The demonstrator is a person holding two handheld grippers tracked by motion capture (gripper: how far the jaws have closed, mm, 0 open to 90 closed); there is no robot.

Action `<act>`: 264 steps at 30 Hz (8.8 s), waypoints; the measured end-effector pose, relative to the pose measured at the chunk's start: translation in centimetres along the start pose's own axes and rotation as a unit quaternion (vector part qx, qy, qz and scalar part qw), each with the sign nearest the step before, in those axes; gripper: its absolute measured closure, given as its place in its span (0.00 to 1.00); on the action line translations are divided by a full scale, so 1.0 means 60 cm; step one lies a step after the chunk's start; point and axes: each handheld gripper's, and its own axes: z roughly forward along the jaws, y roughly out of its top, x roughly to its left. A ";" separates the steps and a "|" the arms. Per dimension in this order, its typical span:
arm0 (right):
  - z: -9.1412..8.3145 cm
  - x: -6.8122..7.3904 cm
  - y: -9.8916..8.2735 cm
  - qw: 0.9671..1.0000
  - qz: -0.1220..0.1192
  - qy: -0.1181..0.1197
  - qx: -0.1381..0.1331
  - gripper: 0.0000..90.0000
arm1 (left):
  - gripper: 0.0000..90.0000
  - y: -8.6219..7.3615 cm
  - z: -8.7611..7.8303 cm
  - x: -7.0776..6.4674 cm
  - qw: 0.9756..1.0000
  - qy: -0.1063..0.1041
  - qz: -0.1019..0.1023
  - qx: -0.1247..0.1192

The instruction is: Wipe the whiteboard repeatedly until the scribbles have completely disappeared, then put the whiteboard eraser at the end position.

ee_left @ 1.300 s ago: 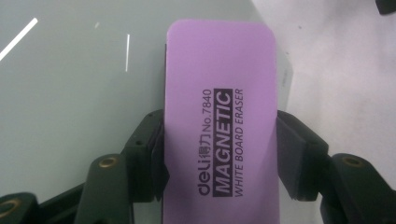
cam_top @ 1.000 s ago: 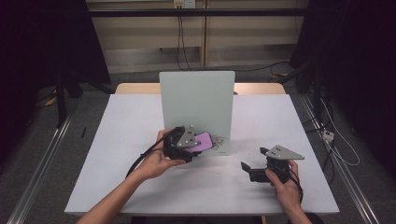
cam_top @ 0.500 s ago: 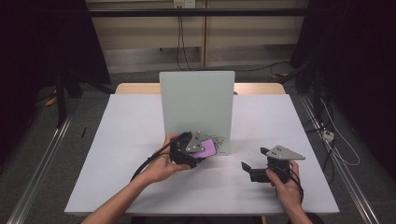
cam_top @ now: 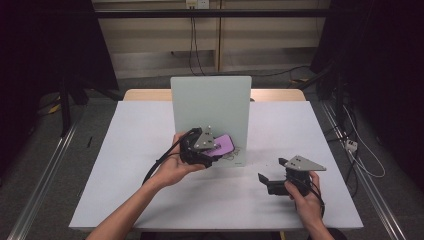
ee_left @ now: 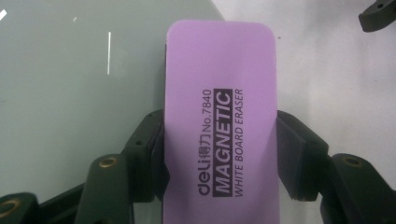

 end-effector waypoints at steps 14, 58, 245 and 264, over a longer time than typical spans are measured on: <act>-0.002 -0.001 -0.001 1.000 0.001 0.001 -0.003 0.06 | 0.46 -0.004 0.055 -0.040 0.998 -0.038 0.018 0.053; -0.004 -0.001 -0.001 1.000 0.000 0.004 -0.004 0.06 | 0.46 0.045 0.046 -0.022 1.000 -0.010 -0.003 0.024; -0.010 -0.006 -0.005 1.000 0.001 0.017 -0.009 0.06 | 0.46 -0.053 -0.047 -0.019 0.986 -0.067 -0.151 0.028; -0.012 -0.006 -0.007 1.000 -0.001 0.021 -0.013 0.05 | 0.46 -0.056 -0.036 -0.057 0.983 -0.119 -0.125 0.068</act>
